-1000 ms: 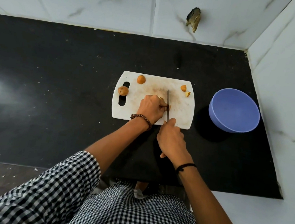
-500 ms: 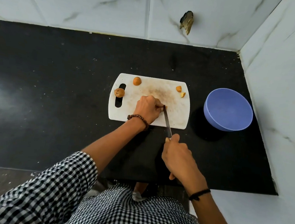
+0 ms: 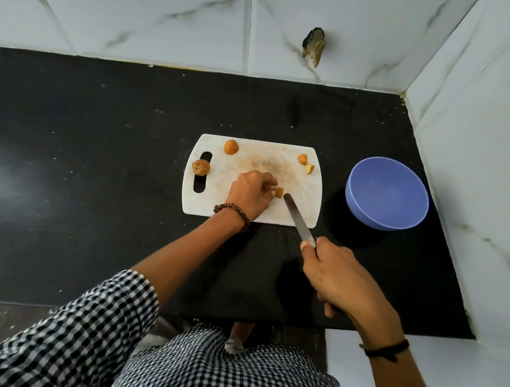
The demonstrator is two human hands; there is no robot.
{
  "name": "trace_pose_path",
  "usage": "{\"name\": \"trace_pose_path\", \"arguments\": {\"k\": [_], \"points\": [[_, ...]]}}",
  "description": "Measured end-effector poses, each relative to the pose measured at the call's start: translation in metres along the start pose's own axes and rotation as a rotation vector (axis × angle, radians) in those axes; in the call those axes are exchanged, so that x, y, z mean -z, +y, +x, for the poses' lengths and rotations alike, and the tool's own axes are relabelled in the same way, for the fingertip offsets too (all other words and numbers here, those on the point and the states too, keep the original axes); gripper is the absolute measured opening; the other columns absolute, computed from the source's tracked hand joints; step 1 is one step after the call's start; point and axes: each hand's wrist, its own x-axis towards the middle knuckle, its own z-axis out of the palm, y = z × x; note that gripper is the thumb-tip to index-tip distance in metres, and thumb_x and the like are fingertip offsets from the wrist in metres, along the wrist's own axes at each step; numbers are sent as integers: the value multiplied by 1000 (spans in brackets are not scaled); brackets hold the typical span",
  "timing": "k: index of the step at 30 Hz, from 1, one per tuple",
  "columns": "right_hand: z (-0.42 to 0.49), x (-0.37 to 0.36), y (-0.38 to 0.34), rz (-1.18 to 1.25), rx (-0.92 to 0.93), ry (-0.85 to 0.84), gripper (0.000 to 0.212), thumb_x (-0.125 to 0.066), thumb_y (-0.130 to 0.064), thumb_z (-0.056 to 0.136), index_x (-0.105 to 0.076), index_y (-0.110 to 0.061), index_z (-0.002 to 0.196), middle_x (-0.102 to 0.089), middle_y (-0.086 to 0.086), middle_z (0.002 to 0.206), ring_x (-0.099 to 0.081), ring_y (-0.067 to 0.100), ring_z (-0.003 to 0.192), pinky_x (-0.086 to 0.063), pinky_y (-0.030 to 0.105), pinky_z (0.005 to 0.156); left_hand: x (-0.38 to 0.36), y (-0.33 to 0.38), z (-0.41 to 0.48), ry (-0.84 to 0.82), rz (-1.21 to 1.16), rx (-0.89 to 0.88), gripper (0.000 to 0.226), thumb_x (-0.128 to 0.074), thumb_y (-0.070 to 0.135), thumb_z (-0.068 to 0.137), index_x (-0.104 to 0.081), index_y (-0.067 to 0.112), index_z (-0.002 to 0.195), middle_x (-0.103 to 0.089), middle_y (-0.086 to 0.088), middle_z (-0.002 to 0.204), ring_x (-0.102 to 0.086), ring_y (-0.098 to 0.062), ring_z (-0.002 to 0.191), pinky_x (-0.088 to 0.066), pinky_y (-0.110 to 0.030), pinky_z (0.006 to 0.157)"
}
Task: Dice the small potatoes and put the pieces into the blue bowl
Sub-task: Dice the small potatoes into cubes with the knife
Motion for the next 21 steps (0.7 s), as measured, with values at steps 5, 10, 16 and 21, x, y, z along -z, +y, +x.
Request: {"name": "trace_pose_path", "arguments": {"k": [5,10,16,21], "points": [[10,-9,8,138,-19,77,40,-32,-45,107,-48,-11,121,-54,7,95,-57,13,48,-47,20,46,2,-1,-1,-61,87,-85,26,-68,20,85,-70,17,111,-61,-2,102,-60,-15,88,-52,-26,82],[28,-22,5,204,38,151,41,-34,-50,105,-50,-14,115,-59,10,98,-62,15,52,-49,22,47,-2,-2,-1,-15,82,-79,16,-71,20,83,-74,17,98,-62,-2,97,-61,-15,83,-55,-30,79],[58,-27,-10,268,160,347,29,-50,-44,102,-49,-15,107,-61,4,87,-63,15,75,-54,30,65,0,-5,-6,-6,36,-123,13,-72,18,82,-65,12,92,-65,0,94,-62,-13,80,-56,-33,75],[79,-22,-18,269,202,400,27,-53,-38,102,-50,-12,108,-62,5,92,-64,19,83,-55,33,70,3,-2,-5,-19,46,-120,13,-71,22,84,-71,14,94,-68,2,92,-63,-10,82,-56,-30,77]]}}
